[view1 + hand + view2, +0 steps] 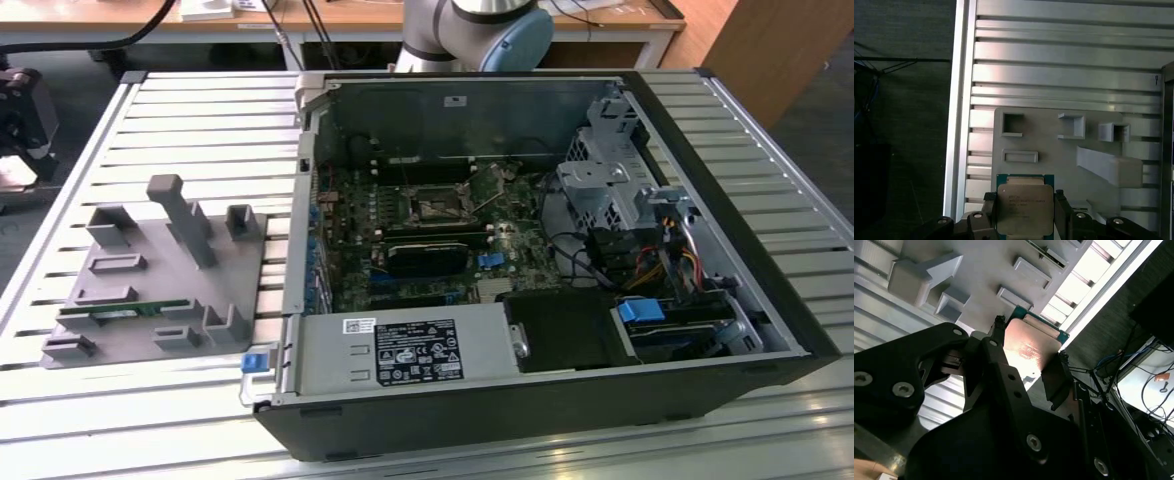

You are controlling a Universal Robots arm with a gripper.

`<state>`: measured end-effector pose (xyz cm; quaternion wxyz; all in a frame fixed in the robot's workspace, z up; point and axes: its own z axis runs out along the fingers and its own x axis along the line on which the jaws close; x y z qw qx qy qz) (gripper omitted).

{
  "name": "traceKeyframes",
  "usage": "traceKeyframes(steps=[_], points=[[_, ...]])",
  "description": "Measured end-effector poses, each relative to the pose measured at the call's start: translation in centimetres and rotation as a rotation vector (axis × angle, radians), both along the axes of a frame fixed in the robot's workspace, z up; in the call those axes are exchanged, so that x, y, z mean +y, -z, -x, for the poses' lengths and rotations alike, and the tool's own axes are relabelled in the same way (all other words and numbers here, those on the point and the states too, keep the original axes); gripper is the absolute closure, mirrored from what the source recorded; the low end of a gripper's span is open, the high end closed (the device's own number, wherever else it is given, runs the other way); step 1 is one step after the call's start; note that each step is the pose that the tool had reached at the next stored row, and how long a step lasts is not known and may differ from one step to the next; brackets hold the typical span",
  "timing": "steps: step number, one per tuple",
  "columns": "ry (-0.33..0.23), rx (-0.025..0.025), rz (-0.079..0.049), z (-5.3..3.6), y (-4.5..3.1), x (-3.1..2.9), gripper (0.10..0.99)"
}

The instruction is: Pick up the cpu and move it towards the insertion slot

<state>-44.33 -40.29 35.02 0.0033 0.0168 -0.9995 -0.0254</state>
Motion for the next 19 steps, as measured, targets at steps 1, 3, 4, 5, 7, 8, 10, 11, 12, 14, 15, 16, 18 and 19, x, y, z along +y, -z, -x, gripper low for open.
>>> traceKeyframes(steps=[1, 3, 4, 5, 7, 8, 10, 11, 12, 14, 15, 16, 18, 19], points=[[0.0, 0.0, 0.0, 0.0, -0.09, 0.0, 0.545], [0.0, 0.0, 0.0, 0.0, -0.28, 0.01, 0.545], [0.0, -0.0001, 0.0, 0.0, -0.35, 0.01, 0.545], [0.0, 0.0001, 0.0, 0.0, -0.47, 0.02, 0.545], [0.0, 0.0, 0.0, 0.0, -0.64, 0.02, 0.545], [0.0, 0.0001, 0.0, 0.0, -0.75, 0.03, 0.545], [0.0, 0.0, 0.0, 0.0, -0.93, 0.04, 0.545], [0.0, -0.0001, 0.0, 0.0, -0.99, 0.05, 0.545], [0.0, 0.0001, 0.0, 0.0, -1.09, 0.06, 0.545], [0.0, 0.0, 0.0, 0.0, -1.37, 0.08, 0.545], [0.0, 0.0001, 0.0, 0.0, -1.52, 0.08, 0.545], [0.0, 0.0002, 0.0, 0.0, -1.69, 0.09, 0.545], [0.0, 0.0, 0.0, 0.0, -1.98, 0.1, 0.545], [0.0, 0.0, 0.0, 0.0, -2.14, 0.11, 0.545]])
